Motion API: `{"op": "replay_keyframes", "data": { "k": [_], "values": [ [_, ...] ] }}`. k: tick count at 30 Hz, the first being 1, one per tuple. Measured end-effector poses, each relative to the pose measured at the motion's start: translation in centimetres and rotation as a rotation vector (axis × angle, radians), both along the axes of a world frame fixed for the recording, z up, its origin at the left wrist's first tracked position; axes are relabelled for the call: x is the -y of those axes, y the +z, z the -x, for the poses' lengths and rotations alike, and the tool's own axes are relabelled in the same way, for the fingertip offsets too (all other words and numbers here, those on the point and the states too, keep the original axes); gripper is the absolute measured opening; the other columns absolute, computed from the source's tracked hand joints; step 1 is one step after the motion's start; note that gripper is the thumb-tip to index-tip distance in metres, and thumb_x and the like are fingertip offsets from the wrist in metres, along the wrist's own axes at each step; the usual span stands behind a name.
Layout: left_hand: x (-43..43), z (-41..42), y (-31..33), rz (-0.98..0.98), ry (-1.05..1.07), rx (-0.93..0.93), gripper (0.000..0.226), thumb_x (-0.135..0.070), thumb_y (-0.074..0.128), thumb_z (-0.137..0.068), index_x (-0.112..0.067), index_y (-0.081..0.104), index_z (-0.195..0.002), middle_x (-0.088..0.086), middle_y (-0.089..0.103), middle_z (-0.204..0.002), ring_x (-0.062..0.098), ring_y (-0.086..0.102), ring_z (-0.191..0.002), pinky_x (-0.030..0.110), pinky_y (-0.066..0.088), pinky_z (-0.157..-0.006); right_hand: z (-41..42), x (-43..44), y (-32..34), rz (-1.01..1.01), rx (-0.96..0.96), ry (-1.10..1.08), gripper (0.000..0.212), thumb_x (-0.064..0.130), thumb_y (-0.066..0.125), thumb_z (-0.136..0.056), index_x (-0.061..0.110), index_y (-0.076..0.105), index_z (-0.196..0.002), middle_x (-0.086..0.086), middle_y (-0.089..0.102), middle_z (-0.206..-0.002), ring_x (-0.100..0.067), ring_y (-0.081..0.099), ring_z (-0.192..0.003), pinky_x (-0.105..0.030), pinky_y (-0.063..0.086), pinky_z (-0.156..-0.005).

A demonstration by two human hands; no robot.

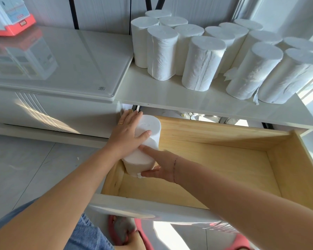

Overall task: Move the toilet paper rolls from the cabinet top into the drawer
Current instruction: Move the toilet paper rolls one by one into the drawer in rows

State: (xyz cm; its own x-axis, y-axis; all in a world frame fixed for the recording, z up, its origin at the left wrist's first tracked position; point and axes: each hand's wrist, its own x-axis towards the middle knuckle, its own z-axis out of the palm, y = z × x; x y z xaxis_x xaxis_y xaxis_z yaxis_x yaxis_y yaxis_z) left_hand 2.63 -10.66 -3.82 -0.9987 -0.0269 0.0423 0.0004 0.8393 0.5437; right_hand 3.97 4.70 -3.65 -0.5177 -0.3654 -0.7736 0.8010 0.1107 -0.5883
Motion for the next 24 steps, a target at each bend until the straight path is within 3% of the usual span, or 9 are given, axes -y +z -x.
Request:
{"op": "replay_keyframes", "data": {
  "k": [4, 6, 8, 9, 12, 14, 16, 20, 24],
  "values": [
    [-0.2, 0.2, -0.2, 0.099, 0.007, 0.013, 0.071, -0.053, 0.041, -0.091, -0.022, 0.013, -0.149, -0.002, 0.008, -0.159, 0.014, -0.005, -0.145, 0.040, 0.007, -0.117, 0.6, -1.4, 0.6, -0.089, -0.077, 0.269, 0.068, 0.057, 0.062, -0.082, 0.011, 0.047, -0.130, -0.015, 0.056, -0.117, -0.032, 0.065, -0.099, -0.036, 0.057, -0.083],
    [-0.2, 0.2, -0.3, 0.182, 0.010, 0.008, 0.070, -0.055, 0.036, -0.091, -0.023, 0.012, -0.149, -0.003, 0.005, -0.159, 0.015, -0.005, -0.145, 0.044, 0.004, -0.117, 2.1, -2.9, 1.7, -0.331, -0.401, 0.441, 0.058, 0.059, 0.055, -0.085, 0.009, 0.059, -0.113, -0.010, 0.062, -0.096, -0.030, 0.066, -0.088, -0.037, 0.055, -0.076],
    [-0.3, 0.2, -0.4, 0.258, -0.020, -0.015, 0.069, -0.057, 0.030, -0.091, -0.023, 0.012, -0.149, -0.003, 0.004, -0.159, 0.015, -0.005, -0.145, 0.044, 0.000, -0.116, 4.9, -4.8, 3.5, -0.489, -0.827, 0.252, 0.049, 0.053, 0.065, -0.080, 0.005, 0.062, -0.087, -0.008, 0.062, -0.074, -0.025, 0.061, -0.071, -0.038, 0.053, -0.072],
    [-0.4, 0.2, -0.4, 0.286, -0.045, -0.024, 0.068, -0.058, 0.026, -0.091, -0.024, 0.012, -0.149, -0.004, 0.003, -0.159, 0.015, -0.005, -0.145, 0.044, -0.001, -0.116, 6.6, -5.8, 4.8, -0.505, -0.990, 0.060, 0.048, 0.050, 0.071, -0.076, 0.004, 0.060, -0.087, -0.005, 0.059, -0.071, -0.020, 0.058, -0.069, -0.035, 0.051, -0.072],
    [-0.7, 0.3, -0.4, 0.325, -0.095, -0.015, 0.070, -0.060, 0.018, -0.089, -0.024, 0.009, -0.149, -0.005, 0.002, -0.159, 0.013, -0.008, -0.144, 0.042, -0.002, -0.116, 11.7, -8.5, 8.2, -0.398, -1.236, -0.370, 0.063, 0.041, 0.081, -0.070, 0.012, 0.050, -0.116, -0.005, 0.057, -0.103, -0.013, 0.055, -0.093, -0.021, 0.047, -0.085],
    [-0.8, 0.3, -0.6, 0.324, -0.094, -0.003, 0.069, -0.060, 0.019, -0.090, -0.025, 0.007, -0.149, -0.006, 0.002, -0.159, 0.012, -0.009, -0.144, 0.041, -0.003, -0.116, 14.7, -9.5, 9.1, -0.412, -1.288, -0.420, 0.078, 0.042, 0.081, -0.070, 0.014, 0.040, -0.131, -0.008, 0.045, -0.129, -0.014, 0.047, -0.113, -0.019, 0.040, -0.096],
    [-0.7, 0.3, -0.8, 0.316, -0.085, -0.005, 0.068, -0.060, 0.020, -0.091, -0.026, 0.007, -0.149, -0.008, 0.001, -0.159, 0.011, -0.009, -0.144, 0.040, -0.003, -0.116, 17.2, -9.8, 9.3, -0.409, -1.264, -0.414, 0.088, 0.042, 0.080, -0.071, 0.015, 0.031, -0.138, -0.007, 0.037, -0.140, -0.017, 0.041, -0.127, -0.026, 0.035, -0.106],
    [-0.7, 0.5, -0.8, 0.307, -0.084, -0.020, 0.073, -0.064, 0.016, -0.086, -0.027, 0.009, -0.149, -0.007, 0.004, -0.159, 0.011, -0.007, -0.144, 0.040, -0.002, -0.116, 20.6, -10.0, 9.2, -0.274, -1.168, -0.336, 0.087, 0.035, 0.083, -0.070, 0.010, 0.035, -0.137, -0.011, 0.050, -0.137, -0.022, 0.049, -0.127, -0.041, 0.041, -0.109],
    [-0.8, 0.6, -0.7, 0.343, -0.099, -0.027, 0.074, -0.064, 0.016, -0.087, -0.025, 0.007, -0.149, -0.005, 0.003, -0.159, 0.014, -0.008, -0.145, 0.037, -0.003, -0.117, 22.0, -10.4, 8.5, -0.183, -1.121, -0.179, 0.076, 0.026, 0.084, -0.071, 0.003, 0.045, -0.132, -0.015, 0.059, -0.129, -0.026, 0.059, -0.118, -0.045, 0.047, -0.103]
  ]
}}
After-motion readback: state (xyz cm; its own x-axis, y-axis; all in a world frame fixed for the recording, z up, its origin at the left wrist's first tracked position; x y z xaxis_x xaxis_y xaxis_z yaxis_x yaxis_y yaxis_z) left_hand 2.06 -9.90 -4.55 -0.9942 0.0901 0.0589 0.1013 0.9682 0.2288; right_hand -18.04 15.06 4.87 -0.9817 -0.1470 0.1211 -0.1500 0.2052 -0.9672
